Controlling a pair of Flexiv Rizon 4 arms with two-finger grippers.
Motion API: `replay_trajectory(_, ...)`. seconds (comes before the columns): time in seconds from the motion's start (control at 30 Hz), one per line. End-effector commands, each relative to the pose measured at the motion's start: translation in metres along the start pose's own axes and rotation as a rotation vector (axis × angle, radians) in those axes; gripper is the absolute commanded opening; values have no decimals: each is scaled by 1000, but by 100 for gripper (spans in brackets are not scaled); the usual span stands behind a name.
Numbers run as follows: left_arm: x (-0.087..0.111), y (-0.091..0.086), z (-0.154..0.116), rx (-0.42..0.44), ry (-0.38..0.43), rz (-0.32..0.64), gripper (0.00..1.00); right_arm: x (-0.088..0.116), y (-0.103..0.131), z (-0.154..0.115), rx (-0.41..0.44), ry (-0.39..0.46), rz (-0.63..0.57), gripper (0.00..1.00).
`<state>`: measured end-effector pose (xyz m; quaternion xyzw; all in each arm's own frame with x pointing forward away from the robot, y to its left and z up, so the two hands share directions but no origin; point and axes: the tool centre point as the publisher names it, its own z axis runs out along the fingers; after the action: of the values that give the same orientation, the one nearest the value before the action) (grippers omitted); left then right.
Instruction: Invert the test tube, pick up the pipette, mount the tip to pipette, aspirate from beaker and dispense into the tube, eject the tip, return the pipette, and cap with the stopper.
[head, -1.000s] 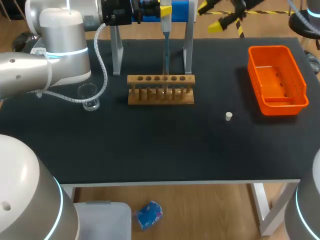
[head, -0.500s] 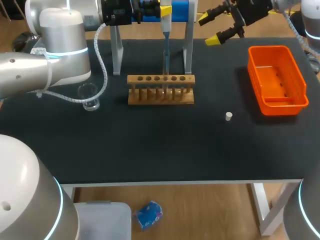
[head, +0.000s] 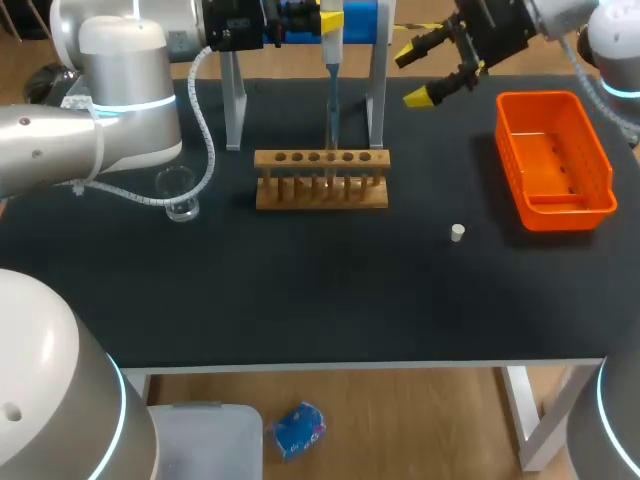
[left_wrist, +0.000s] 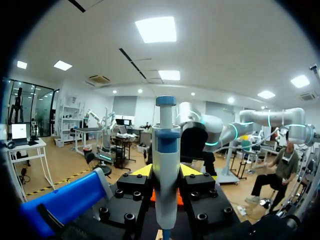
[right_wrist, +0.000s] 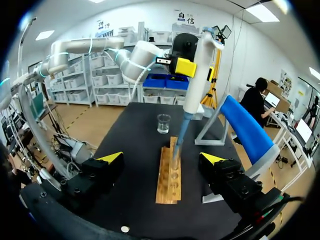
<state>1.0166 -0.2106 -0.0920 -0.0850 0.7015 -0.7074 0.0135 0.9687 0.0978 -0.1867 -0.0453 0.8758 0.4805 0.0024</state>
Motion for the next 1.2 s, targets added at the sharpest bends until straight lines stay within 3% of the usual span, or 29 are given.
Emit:
replay_trajectory(0.03,1,-1,0,-2,-3,-1,0,6,-13,13,-21,-45,-14,100)
replay_trajectory(0.4,1,-1,0,-2,-3,-1,0,-1,-33,40,-32,-106,-25,100)
replay_trajectory(0.73,1,-1,0,-2,-3,-1,0,-7,-42,64,-15,-111,-23,100)
replay_trajectory(1.2,1,-1,0,-2,-3,-1,0,-10,-44,67,-18,-117,-20,100)
